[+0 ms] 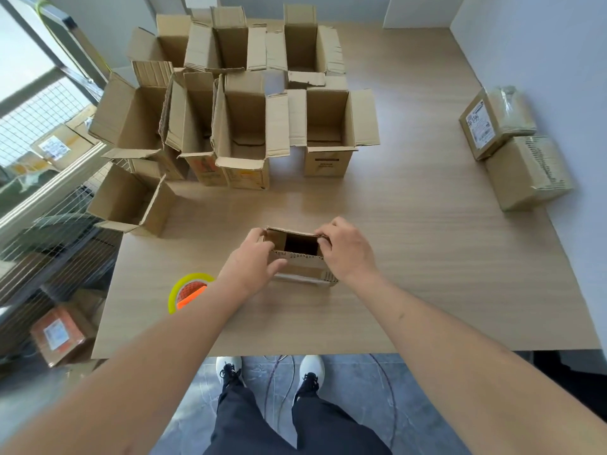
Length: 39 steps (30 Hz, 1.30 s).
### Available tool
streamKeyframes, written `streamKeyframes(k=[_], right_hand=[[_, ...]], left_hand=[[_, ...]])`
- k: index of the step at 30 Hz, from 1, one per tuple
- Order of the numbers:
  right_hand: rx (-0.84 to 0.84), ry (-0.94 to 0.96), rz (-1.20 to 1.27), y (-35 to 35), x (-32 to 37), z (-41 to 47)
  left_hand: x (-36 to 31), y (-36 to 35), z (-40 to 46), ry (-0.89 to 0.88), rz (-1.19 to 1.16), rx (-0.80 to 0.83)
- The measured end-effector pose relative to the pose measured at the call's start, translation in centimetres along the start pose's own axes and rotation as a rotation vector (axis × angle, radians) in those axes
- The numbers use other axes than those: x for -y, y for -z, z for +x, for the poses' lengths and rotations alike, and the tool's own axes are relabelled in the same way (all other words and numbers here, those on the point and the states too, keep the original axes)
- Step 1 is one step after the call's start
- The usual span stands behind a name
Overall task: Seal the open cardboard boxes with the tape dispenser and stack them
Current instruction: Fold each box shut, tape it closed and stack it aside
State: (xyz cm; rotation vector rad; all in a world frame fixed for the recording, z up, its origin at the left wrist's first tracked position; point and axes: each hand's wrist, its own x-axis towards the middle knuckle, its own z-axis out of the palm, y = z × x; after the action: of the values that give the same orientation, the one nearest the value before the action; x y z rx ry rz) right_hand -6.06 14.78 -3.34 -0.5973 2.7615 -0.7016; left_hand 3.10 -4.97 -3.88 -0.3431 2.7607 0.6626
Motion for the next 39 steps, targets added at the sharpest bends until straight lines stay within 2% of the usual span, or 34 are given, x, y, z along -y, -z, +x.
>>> streamKeyframes(k=[4, 8, 15, 21, 26, 31, 39], right_hand=[[0.078, -0.052, 0.052, -0.1, -0.1, -1.0], [0.180, -0.096, 0.026, -1.5, -0.5, -2.0], [0.046, -0.104, 0.079, -3.9, 0.4, -2.9], [0.002, -0.077, 0.178, -4.8, 0.5, -3.4], [0.010, -0.055, 0.149, -5.6, 1.2, -3.7], [0.006, -0.047, 0.160, -5.9, 1.7, -3.9], [0.012, -0.042, 0.179, -6.3, 2.0, -4.2]], left_hand=[[-1.1, -0.7, 0.0, 0.136, -0.063, -0.126], [-1.1, -0.6, -0.2, 0.181, -0.120, -0.141], [3.4, -0.9, -2.0, 0.227, -0.022, -0.066], [8.3, -2.9, -4.7, 0.396, 0.148, 0.084], [10.2, -4.8, -6.0, 0.425, 0.198, 0.030], [11.5, -5.2, -6.9, 0.436, 0.236, -0.001], [13.2, -6.0, -8.1, 0.202, 0.253, -0.067]])
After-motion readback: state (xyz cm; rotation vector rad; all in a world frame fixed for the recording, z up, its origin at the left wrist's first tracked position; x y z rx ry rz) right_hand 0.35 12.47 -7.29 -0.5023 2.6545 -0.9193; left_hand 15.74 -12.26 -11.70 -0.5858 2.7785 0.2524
